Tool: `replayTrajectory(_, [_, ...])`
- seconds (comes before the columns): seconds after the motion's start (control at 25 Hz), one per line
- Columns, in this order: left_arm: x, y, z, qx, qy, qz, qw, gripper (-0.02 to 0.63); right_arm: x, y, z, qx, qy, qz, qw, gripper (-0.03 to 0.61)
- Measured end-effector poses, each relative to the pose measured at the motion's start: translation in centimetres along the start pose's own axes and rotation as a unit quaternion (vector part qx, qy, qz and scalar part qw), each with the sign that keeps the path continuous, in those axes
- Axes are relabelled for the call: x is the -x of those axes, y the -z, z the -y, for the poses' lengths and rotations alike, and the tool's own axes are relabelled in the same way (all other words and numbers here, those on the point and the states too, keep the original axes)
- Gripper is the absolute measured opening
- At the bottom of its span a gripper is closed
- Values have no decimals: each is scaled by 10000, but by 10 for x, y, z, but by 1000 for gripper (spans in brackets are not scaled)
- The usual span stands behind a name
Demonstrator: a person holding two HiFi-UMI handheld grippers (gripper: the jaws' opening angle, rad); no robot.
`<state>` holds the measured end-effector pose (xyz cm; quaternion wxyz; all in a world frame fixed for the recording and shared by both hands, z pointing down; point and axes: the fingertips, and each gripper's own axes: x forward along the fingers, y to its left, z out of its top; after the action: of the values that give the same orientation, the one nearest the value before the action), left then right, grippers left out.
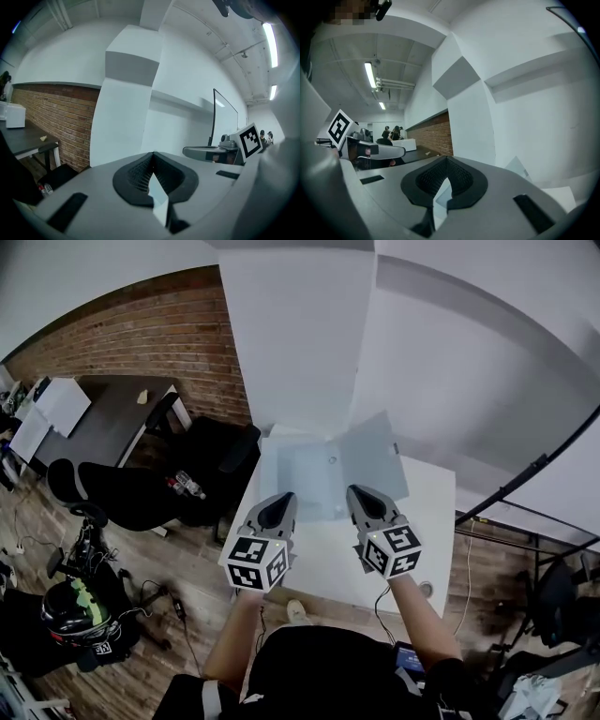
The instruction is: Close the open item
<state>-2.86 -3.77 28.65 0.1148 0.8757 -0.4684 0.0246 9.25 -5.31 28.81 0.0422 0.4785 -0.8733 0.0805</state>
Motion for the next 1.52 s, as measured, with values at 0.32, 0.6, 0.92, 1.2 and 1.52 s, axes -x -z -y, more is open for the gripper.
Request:
replayTrajectory(0.32, [-14,7,-21,74,388,-117,9992,11,-23,7,-1,-14,334,-126,9994,38])
replayTrajectory(0.6, [-23,23,-15,114,617,-281,9976,11,-21,26,12,-140,561,-256,9980,38])
replayTrajectory(0.92, [-50,32,10,60,861,-446,9953,11,-8,36,48,-346,791,-276,9959,38])
replayTrajectory(1.2, [-91,43,34,94,1041,-632,9925,11,5,44,93,-438,999,-315,9935,38])
replayTrajectory(1.52, [-140,63,67,122,1255,-926,9877,11,30,58,166,-776,1462,-350,9856,38])
